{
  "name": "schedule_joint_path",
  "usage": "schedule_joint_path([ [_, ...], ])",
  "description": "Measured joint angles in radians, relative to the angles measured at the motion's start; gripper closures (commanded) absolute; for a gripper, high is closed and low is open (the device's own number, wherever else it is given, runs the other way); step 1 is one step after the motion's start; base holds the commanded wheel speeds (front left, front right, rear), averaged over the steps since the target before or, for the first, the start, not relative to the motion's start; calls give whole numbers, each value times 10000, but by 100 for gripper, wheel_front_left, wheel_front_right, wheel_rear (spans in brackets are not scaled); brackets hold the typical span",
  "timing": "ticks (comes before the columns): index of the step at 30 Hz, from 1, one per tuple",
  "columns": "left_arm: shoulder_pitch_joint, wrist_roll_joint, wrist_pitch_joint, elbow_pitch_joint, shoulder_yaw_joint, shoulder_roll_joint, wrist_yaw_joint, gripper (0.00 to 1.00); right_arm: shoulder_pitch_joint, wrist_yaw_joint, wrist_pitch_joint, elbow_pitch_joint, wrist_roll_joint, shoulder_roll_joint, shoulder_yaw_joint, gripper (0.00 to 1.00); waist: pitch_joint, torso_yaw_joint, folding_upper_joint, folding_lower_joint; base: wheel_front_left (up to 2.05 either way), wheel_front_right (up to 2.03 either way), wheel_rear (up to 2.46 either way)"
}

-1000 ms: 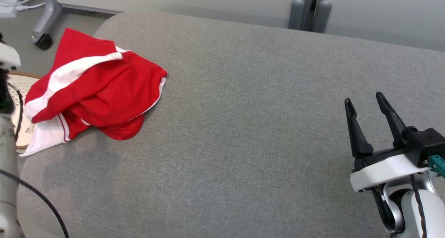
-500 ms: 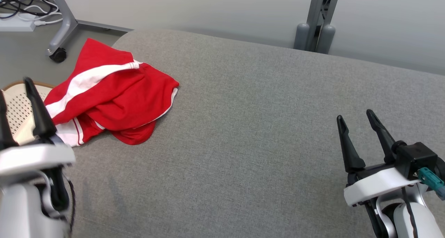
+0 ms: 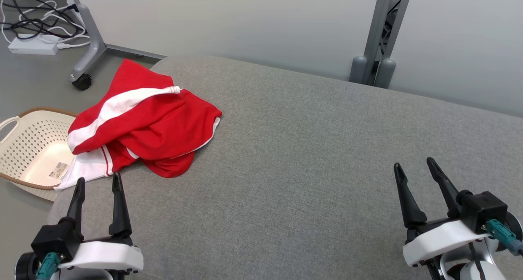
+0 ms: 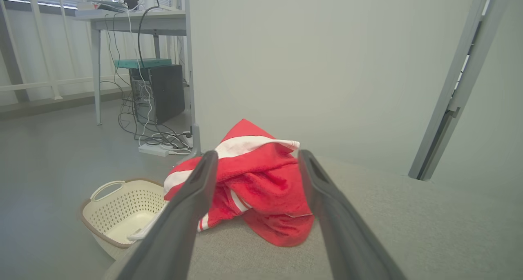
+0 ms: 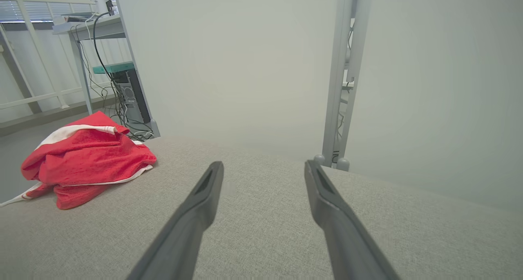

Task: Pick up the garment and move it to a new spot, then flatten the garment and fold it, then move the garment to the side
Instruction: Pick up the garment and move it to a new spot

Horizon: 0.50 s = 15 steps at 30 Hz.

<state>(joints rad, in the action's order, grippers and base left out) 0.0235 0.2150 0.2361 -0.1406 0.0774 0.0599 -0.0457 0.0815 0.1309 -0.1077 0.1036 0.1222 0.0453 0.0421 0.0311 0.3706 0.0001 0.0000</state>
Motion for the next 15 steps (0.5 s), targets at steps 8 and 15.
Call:
schedule_joint_path([
  [8,-631,-215,-688,479,-194,148,-138,0,-289,0,-90,107,286,-4,-58,0,-347,155,0,0,0,0,0],
  [15,-709,-192,-920,685,-236,198,-190,0,-303,0,-161,115,359,-4,-104,0,-388,170,0,-1,0,0,0],
])
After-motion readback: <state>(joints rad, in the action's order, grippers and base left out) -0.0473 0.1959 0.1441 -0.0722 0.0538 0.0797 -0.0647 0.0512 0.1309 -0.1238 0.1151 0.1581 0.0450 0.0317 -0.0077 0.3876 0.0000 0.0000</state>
